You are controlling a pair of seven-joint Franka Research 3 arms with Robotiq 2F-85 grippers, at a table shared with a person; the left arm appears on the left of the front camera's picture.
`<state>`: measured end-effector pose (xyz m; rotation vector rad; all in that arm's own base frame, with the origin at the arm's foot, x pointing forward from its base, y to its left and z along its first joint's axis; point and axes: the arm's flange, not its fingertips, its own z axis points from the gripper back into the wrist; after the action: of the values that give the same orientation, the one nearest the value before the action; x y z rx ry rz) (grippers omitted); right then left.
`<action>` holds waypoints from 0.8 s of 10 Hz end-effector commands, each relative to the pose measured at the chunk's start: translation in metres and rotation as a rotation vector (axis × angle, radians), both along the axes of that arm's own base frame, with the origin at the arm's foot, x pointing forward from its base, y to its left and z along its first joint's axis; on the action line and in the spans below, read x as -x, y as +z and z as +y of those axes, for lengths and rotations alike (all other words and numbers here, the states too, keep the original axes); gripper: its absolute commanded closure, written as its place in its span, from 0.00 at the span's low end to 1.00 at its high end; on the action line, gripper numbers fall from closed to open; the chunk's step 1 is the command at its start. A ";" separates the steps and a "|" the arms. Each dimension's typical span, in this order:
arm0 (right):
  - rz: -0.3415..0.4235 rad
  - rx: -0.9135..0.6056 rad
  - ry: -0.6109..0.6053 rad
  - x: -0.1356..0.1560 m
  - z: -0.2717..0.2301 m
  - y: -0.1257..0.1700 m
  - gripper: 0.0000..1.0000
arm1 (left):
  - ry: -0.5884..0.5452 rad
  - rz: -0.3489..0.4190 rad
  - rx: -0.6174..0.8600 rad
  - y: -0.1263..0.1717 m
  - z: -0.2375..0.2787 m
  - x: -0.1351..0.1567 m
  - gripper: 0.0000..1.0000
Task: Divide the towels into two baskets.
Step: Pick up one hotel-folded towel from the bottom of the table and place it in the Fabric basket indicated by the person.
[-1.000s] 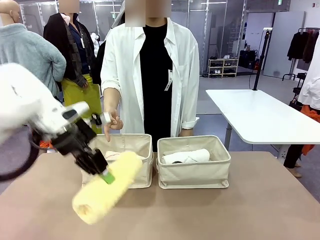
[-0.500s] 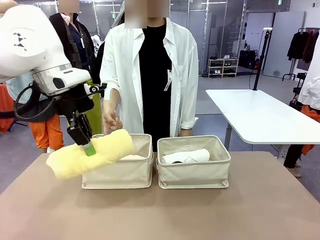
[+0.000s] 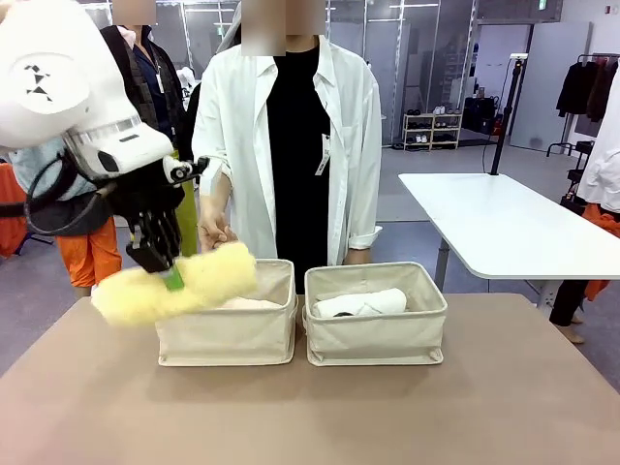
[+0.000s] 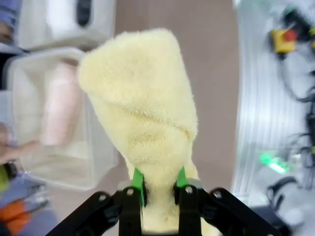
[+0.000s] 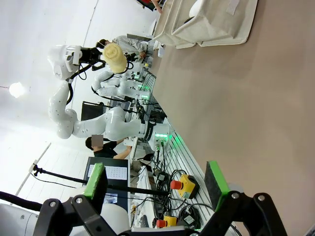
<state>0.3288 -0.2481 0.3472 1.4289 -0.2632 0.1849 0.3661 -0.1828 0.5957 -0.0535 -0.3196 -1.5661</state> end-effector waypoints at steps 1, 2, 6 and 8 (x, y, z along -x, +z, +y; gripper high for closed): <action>0.002 0.004 -0.001 0.002 0.001 0.003 0.00 | -0.187 -0.362 0.028 0.021 0.011 -0.014 0.72; 0.002 0.004 -0.001 0.002 0.001 0.003 0.00 | -0.268 -0.458 -0.011 0.019 0.013 -0.041 0.72; 0.002 0.004 -0.001 0.002 0.001 0.003 0.00 | -0.393 -0.355 -0.128 -0.030 -0.008 -0.135 0.72; 0.002 0.004 -0.001 0.002 0.001 0.003 0.00 | -0.344 -0.343 -0.181 -0.057 -0.018 -0.169 0.72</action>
<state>0.3291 -0.2479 0.3473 1.4288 -0.2627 0.1856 0.5227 -0.1952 0.5232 0.2686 -0.4547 -1.9794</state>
